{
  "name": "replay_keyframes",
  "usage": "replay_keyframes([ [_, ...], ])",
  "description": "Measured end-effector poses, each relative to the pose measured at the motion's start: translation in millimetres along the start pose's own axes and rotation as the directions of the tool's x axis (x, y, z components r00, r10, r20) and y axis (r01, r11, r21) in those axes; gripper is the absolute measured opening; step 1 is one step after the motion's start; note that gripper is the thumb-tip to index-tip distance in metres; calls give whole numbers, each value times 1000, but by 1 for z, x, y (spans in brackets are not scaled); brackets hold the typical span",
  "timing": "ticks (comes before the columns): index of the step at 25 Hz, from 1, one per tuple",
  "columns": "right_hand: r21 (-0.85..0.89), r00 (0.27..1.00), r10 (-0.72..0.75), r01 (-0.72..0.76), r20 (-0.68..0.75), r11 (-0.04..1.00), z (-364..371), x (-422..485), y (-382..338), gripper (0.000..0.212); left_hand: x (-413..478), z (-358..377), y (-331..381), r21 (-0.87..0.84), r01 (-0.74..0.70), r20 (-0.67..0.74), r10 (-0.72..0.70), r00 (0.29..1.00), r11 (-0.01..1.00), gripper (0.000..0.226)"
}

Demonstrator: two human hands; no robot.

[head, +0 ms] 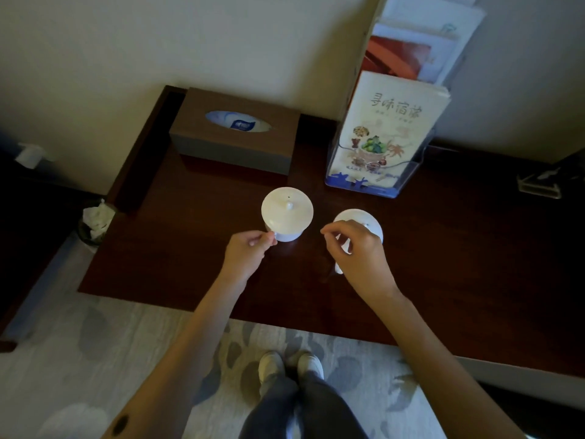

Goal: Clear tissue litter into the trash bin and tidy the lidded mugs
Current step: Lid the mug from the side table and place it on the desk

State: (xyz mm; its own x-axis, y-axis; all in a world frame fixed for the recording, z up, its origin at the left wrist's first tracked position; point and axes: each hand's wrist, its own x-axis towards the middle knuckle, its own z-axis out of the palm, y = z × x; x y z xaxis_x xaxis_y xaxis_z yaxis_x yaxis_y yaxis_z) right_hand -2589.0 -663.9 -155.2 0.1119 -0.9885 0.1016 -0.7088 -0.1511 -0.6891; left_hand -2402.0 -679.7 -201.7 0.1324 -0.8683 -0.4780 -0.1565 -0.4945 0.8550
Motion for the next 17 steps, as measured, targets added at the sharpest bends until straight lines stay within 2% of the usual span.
replay_keyframes([
  [5,1,994,71,-71,-88,997,-13,-31,16,8,-16,26,-5,22,-6,36,5,999,1000,22],
  [9,122,944,298,-282,-143,952,-5,-65,27,7,-20,34,-9,5,-5,19,5,1000,1000,25],
  [13,322,852,523,-499,16,804,15,-69,21,22,-21,36,-10,5,-15,17,14,1000,1000,25],
  [17,476,741,653,-635,153,609,25,-56,15,30,-23,37,-8,-39,5,4,-5,1000,999,25],
])
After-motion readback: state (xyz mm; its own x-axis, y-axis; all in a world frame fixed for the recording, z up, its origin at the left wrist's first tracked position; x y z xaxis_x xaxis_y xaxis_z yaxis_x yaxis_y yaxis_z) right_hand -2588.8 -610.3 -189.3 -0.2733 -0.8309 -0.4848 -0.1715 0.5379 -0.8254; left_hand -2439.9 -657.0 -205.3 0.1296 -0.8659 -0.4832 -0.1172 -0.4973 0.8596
